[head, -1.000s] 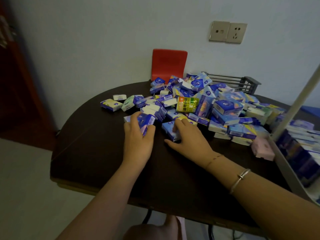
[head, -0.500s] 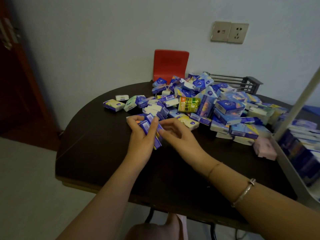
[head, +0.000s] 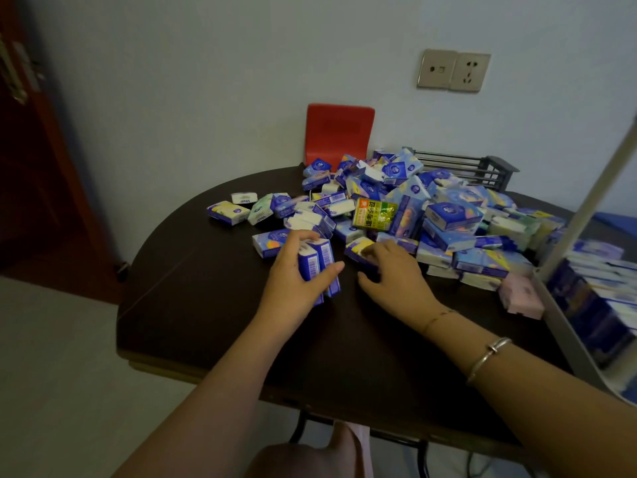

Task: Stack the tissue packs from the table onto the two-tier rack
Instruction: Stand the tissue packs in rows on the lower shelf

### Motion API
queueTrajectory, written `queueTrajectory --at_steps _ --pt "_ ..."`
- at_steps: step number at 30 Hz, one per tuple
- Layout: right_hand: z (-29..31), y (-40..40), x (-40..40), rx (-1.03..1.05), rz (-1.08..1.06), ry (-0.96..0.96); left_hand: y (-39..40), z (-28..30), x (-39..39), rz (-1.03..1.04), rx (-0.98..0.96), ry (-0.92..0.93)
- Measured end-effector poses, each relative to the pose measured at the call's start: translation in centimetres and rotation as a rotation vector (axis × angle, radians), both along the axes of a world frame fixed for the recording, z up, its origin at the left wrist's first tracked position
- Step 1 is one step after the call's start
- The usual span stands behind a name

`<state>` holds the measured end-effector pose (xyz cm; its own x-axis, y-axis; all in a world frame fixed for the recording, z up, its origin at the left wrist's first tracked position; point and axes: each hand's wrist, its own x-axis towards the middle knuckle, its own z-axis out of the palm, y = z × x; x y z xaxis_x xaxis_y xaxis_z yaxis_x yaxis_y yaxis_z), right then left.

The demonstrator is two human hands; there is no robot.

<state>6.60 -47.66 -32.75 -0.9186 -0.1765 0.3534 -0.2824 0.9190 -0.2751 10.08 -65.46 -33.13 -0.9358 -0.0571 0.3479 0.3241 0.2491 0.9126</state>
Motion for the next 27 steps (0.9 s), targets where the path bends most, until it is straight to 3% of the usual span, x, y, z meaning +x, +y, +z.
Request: queueTrajectory --at_steps 6,9,13,23,27 --pt "1.2 1.4 3.2 -0.049 0.083 -0.034 0.3 0.7 0.9 -0.113 -0.129 -0.072" --pt "1.6 2.5 4.6 -0.216 0.073 -0.083 0.4 1.0 1.3 -0.068 -0.178 -0.063" --pt "3.2 4.2 6.9 -0.521 0.024 -0.112 1.5 1.2 2.4 -0.083 -0.330 0.031" --pt "9.6 9.2 15.3 -0.623 -0.021 -0.144 9.6 4.8 7.5 -0.215 -0.349 0.315" --pt "11.3 11.2 18.2 -0.942 -0.037 -0.275 12.7 6.3 9.7 -0.281 -0.360 0.417"
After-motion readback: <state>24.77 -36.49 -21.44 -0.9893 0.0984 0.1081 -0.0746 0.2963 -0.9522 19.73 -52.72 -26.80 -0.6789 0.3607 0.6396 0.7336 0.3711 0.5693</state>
